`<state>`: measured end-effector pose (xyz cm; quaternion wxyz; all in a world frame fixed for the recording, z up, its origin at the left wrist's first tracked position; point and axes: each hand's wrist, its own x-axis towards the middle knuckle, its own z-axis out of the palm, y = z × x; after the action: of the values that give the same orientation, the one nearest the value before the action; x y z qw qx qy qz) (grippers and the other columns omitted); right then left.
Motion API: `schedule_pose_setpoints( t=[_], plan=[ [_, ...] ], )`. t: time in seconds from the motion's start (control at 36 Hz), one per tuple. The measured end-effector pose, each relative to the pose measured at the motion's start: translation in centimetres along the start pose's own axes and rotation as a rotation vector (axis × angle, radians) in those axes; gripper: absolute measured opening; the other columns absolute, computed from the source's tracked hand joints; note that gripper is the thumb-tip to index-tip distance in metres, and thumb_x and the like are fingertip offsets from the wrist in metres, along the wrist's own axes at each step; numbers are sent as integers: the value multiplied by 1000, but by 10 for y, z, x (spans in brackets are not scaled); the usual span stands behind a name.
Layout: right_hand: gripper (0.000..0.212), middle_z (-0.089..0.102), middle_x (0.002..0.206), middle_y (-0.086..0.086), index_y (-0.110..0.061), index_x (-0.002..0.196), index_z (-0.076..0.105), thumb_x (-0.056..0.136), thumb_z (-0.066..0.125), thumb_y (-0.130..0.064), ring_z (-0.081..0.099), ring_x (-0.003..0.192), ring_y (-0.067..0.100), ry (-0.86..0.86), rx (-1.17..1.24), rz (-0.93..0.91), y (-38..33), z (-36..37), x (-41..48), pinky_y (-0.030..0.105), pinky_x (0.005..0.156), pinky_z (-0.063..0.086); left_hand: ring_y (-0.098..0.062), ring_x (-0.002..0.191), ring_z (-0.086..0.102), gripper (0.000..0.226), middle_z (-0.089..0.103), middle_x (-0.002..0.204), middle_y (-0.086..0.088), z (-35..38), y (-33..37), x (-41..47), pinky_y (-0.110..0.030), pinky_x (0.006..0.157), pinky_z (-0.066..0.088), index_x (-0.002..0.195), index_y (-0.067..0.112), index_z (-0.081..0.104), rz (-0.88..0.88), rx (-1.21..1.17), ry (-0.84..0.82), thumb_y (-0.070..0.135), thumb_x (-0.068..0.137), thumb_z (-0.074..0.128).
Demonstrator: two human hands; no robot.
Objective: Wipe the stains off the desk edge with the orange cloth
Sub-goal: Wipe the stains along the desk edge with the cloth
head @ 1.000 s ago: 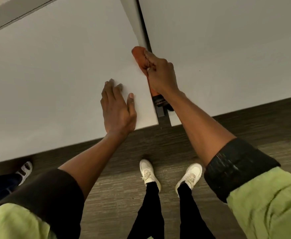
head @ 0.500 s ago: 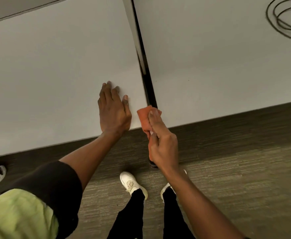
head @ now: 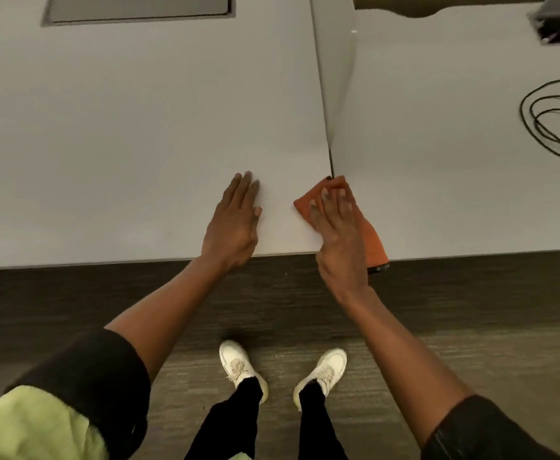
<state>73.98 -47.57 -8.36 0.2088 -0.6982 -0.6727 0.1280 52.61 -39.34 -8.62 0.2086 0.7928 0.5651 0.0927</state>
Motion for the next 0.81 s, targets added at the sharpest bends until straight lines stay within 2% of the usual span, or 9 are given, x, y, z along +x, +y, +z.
schedule_pose_setpoints(
  t=[0.11,0.19,0.31,0.44,0.56,0.72,0.81],
  plan=[
    [82,27,172,13,-10,161,37,81,44,11,13,163,37,-30,-32,-65,-30,6,-35,59,132,20,-13,169,-14,68,-9,184,3,-11,-46,-27,-34,135,1,175,16,7,-39,51,7,47,117,24],
    [85,31,170,13,-10,160,39,80,49,18,18,162,37,-27,-67,-78,-36,8,-40,59,130,24,-12,168,-16,77,-12,183,1,-21,-75,-43,-34,135,-3,175,15,4,-88,81,1,61,114,17],
    [83,34,170,11,-13,159,42,84,54,21,20,162,34,56,-74,98,-44,11,-19,57,130,25,-16,169,-16,80,-13,183,-3,-32,-103,-57,-38,137,-3,174,13,3,-65,149,-16,63,112,14],
    [75,41,166,14,-9,156,46,88,55,21,26,160,35,141,-51,269,-80,31,5,52,133,22,-12,169,-15,74,-11,183,2,-40,-122,-59,-38,138,0,175,18,4,2,96,-49,58,114,16],
    [78,39,167,15,-8,156,46,86,49,26,24,161,37,73,-15,166,-118,50,0,53,132,21,-10,168,-16,67,-12,183,6,-45,-134,-64,-37,138,0,175,22,3,58,61,-59,51,116,17],
    [87,18,175,6,-21,164,27,90,48,19,4,165,30,-82,-13,-33,-179,76,-20,46,136,6,-12,168,-18,63,-14,183,5,-54,-162,-82,-40,138,0,175,22,2,117,83,-65,39,119,24],
    [92,16,175,9,-22,165,20,87,50,18,2,164,32,-146,-48,-163,-188,81,-34,48,135,6,-12,168,-17,62,-11,183,7,-58,-172,-89,-40,138,0,175,23,5,129,68,-69,36,119,28]
  ],
)
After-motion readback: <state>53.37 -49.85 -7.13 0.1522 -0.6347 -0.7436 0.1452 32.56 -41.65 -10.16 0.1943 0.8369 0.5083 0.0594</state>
